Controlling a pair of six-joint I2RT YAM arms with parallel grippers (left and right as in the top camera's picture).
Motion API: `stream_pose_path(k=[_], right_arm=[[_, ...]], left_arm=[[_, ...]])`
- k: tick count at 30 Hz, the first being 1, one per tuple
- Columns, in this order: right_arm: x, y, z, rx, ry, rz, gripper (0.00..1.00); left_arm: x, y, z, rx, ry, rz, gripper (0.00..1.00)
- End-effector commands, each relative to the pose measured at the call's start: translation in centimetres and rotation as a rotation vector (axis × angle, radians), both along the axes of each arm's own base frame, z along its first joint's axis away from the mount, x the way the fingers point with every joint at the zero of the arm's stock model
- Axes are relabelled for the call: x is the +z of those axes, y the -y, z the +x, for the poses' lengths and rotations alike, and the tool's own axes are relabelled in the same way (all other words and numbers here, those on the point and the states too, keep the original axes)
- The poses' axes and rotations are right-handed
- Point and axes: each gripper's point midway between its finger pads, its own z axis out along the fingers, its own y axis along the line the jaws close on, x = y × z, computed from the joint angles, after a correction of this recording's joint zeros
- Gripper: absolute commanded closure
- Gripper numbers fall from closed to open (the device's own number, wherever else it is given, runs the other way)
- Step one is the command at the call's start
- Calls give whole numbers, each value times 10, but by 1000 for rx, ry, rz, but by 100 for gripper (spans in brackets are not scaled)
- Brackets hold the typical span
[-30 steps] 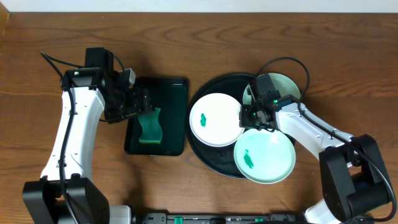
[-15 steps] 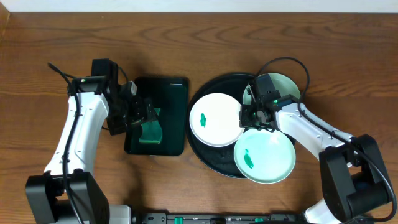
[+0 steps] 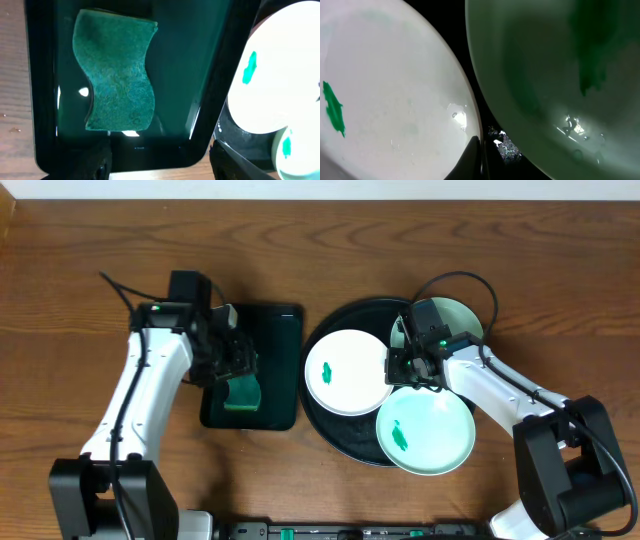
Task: Clean dirty plates on tray and stack at the side
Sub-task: 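Close the left gripper on the green sponge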
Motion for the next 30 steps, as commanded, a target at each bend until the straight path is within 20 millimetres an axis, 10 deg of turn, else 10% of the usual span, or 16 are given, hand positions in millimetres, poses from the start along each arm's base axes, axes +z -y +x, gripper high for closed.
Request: stream_pose_path(k=[1,30], right_arm=[[-4,-2,-4,1,-8,-9,97],[-4,-2,-4,1,-8,-9,95]], left_arm=[[-7,-2,-2,-19,-2,64,37],[-60,-24,7,136,69,199,52]])
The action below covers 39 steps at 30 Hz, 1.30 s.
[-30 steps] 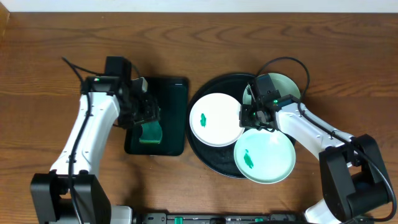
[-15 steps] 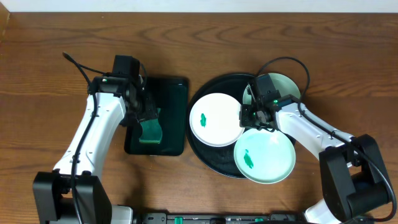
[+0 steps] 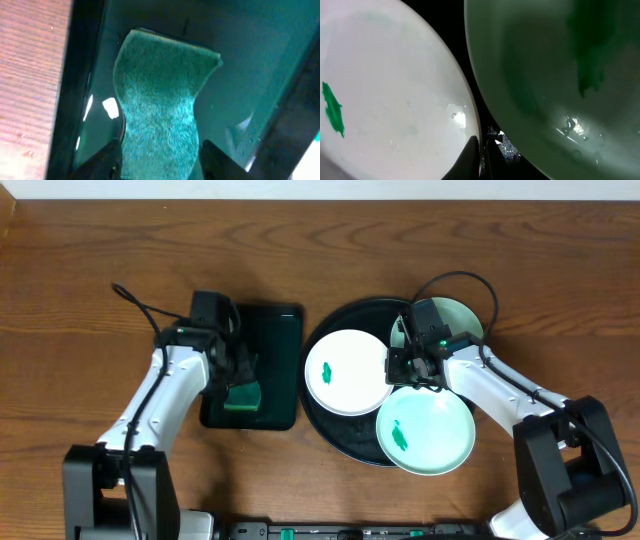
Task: Clean dirty plates on tray and stack at the side
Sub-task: 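Close the left gripper on the green sponge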
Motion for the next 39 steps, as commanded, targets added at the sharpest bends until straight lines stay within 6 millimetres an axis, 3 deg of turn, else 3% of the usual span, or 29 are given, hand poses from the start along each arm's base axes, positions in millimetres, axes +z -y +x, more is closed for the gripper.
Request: stream_pose_path(k=[1,11,24,39], right_arm=[[-4,-2,-4,1,-8,-9,95],[-4,-2,-4,1,-8,-8,93],[-4,-2,-4,1,-8,-9,93],[-4,-2,-4,1,-8,-9,93]], left_arm=[[-5,-2,0,3,4,18,54],[-4,-2,3,42,14,10,61],[-4,-3,4,50,32,108,58],[-13,-2,0,45,7,109,57]])
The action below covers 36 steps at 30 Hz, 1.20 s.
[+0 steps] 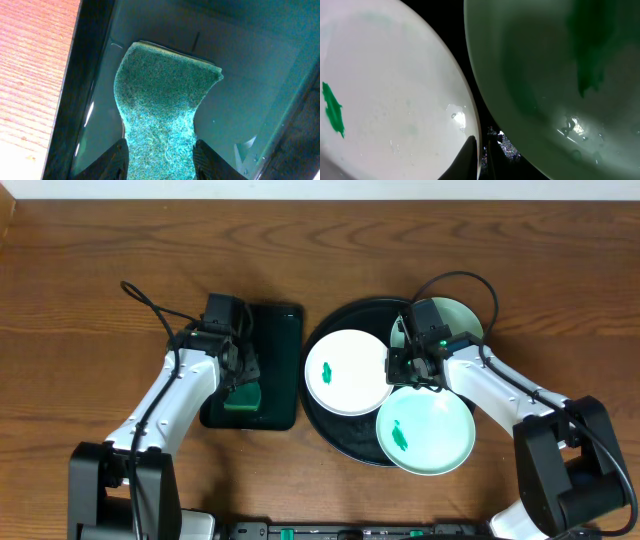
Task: Clean dirty plates on tray and stack at the side
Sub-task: 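Close the left gripper on the green sponge, then lift the green sponge up off the black tray with the left gripper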
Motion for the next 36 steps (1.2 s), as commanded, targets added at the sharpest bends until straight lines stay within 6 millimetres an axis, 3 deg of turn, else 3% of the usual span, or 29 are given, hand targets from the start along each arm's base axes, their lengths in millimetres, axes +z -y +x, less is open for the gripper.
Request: stream_pose_path(k=[1,27,36], right_arm=[[-4,-2,-4,1,-8,-9,93],[-4,-2,-4,1,-8,-8,93],[-4,-2,-4,1,-8,-8,93]], left_arm=[[-13,-4,-7,11,-39,27,56],[-49,-5,-12,-1,-138,45,58],[-61,-7,-25,-1,-158,48,62]])
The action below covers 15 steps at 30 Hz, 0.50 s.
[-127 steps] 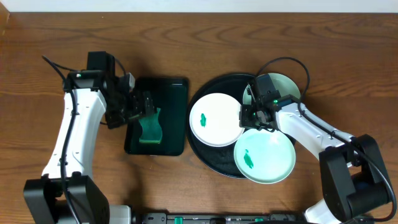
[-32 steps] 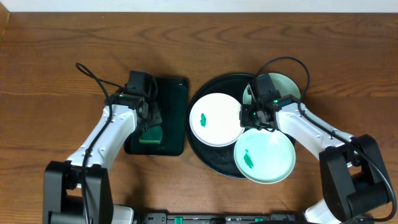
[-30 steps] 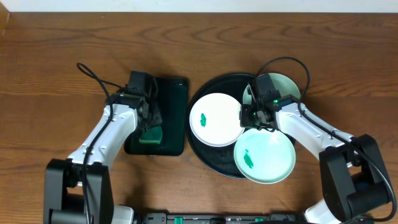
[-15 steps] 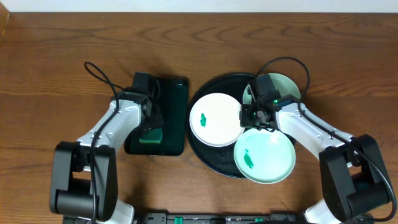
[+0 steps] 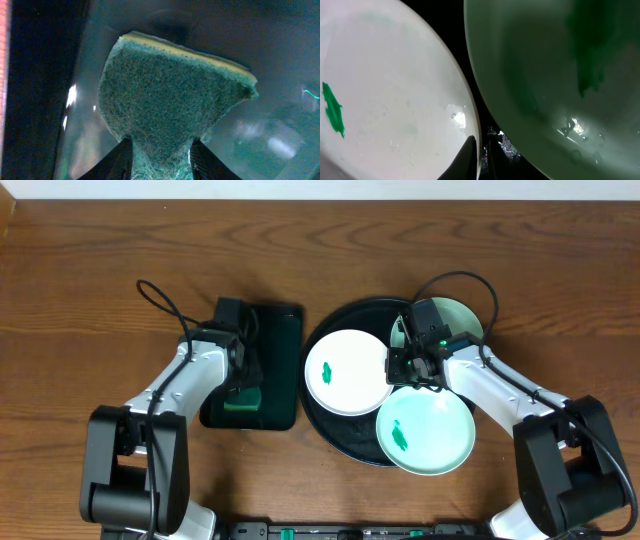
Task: Clean dirty plates on tray and stack at the side
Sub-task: 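Lift the green sponge up off the black tray with the left gripper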
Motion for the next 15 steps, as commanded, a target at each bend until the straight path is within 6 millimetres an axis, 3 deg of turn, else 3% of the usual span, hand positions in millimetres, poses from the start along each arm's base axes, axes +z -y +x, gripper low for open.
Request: stream_pose_path(k=[1,7,10,15], right_arm=[[-4,-2,-4,1,-8,-8,93],[-4,-2,-4,1,-8,-8,93],[-4,-2,-4,1,-8,-9,93],[-4,-2,-4,1,-8,-9,94]], left_arm=[[-23,-6,-23,-2,-71,32,63],[-25,-6,-22,-1,-65,30,76],[-25,-6,-22,-11,-65,31,93],[-14,-5,-15,-65,-33,34,93]])
